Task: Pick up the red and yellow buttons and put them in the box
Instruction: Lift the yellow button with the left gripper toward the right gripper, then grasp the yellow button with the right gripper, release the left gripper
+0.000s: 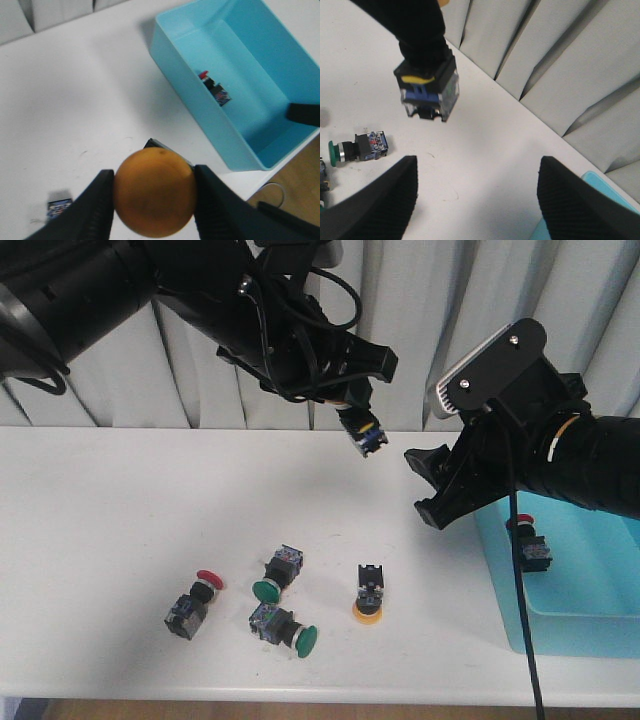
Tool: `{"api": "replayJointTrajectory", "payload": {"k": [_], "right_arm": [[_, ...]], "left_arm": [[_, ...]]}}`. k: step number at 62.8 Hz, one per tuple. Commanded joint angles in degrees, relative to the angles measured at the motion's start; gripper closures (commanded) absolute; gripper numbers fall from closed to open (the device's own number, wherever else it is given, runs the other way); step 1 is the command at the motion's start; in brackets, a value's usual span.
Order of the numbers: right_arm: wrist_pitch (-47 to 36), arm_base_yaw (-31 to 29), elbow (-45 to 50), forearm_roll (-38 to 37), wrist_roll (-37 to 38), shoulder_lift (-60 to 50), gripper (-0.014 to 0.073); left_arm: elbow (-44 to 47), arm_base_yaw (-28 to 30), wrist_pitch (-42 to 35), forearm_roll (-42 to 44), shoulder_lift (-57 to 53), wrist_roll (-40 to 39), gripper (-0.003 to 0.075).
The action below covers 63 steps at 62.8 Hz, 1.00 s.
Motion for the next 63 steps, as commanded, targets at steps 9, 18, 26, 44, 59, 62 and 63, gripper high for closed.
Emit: {"api": "replayJointTrajectory", "payload": {"k": [9,18,26,44,59,62,63], "right_arm": [[-5.0,3.1,-1.4,-1.1,-3.8,-1.0,0.0092],[-5.5,3.7,-1.4,-1.1,-4.0,-1.0,0.0092],[-5.7,3.7,-1.4,-1.1,-4.1,-1.0,0.0092],[-5.4,3.7,-1.4,-1.1,-3.8,-1.0,0.0092],[-4.7,3.7,-1.4,-1.6,-3.2,-1.0,0.0092],[-4.7,3.7,-1.4,-1.6,-2.9,-1.0,0.0092],[-4.7,3.7,-1.4,-1.8,-2.8,-1.0,0.0092]], "left_arm": [[-1.1,-1.8,-5.4,-4.3,-3.5,-2.8,0.0713],[-1.1,-1.8,-5.5,-5.9,-3.5,-2.8,0.0708],[-1.1,-1.8,-4.9,-7.9,-3.5,-3.2,0.0707],[-1.1,-1.8,-2.9,-14.1,-3.5,-3.2,0.0699],[-1.1,-1.8,-1.4,-16.2,-3.5,-3.2,0.0692],[-1.1,-1.8,-1.3,-16.2,-3.5,-3.2,0.0692],[-1.1,-1.8,-1.2,-16.2,-3.5,-3.2,0.0692]]}}
